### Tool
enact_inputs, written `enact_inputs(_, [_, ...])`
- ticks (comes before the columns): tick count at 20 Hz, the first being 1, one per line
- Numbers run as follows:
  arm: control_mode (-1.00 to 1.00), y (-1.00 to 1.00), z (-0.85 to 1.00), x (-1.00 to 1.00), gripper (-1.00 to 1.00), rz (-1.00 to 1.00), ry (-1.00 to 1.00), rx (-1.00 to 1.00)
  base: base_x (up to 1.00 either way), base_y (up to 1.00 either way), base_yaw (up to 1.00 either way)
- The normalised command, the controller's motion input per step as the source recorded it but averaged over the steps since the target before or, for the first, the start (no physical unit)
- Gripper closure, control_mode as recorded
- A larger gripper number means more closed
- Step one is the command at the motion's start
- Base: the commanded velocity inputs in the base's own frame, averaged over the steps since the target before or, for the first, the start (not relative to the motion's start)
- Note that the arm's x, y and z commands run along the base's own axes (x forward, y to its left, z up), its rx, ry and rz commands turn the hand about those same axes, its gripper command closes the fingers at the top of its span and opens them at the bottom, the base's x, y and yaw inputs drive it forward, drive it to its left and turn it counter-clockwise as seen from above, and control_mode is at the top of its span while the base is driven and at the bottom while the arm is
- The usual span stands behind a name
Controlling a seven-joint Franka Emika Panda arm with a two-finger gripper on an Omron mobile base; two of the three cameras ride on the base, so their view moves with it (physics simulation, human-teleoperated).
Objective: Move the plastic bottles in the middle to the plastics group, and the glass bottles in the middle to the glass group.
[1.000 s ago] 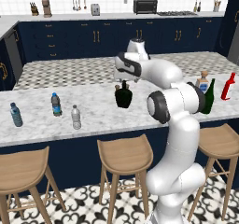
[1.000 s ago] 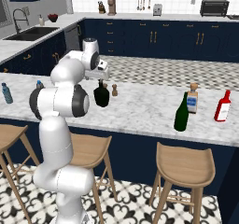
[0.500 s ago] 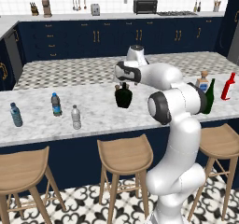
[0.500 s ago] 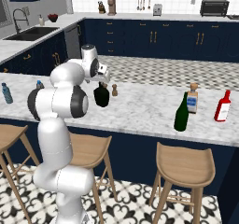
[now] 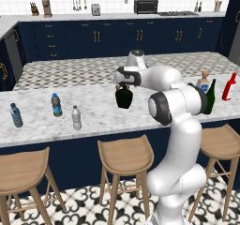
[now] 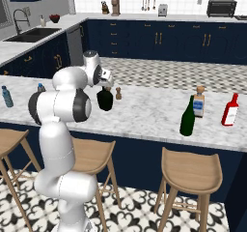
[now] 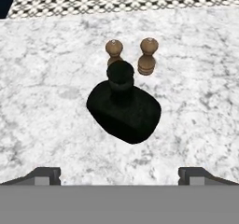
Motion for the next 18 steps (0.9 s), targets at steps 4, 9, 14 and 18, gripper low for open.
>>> enact_inputs(4, [-1.0,0.0,0.0,0.11,-1.0,0.0,0.0,0.0,0.0,0.0,0.0])
enact_inputs(9, [-1.0,0.0,0.0,0.1,-1.0,0.0,0.0,0.0,0.0,0.0,0.0])
enact_inputs(14, [-1.0,0.0,0.0,0.14,-1.0,0.0,0.0,0.0,0.0,0.0,0.0])
enact_inputs(18, [-1.0,0.0,-0.01,0.07,-1.0,0.0,0.0,0.0,0.0,0.0,0.0])
